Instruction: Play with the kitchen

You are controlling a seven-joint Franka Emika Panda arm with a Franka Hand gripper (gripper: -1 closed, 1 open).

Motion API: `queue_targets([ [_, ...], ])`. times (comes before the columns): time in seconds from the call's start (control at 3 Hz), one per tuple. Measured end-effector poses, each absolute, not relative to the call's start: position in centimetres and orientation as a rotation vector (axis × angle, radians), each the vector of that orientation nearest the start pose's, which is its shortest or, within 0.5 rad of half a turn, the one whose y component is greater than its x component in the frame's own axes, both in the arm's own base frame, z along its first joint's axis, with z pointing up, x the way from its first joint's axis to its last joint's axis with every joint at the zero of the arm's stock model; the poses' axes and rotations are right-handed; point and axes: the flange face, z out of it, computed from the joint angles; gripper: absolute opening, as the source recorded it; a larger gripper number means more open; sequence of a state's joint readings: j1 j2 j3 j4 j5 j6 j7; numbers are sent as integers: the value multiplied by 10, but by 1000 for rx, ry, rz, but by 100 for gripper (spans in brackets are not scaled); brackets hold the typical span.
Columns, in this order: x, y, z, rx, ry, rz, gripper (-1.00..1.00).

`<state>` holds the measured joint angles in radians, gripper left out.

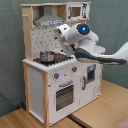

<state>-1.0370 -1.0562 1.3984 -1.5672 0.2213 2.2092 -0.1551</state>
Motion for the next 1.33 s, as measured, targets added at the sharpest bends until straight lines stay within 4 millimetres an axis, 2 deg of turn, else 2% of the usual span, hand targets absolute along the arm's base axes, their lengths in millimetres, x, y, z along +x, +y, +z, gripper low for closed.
queue_targets([
  [1.33,409,531,594,2439,824,916,100],
])
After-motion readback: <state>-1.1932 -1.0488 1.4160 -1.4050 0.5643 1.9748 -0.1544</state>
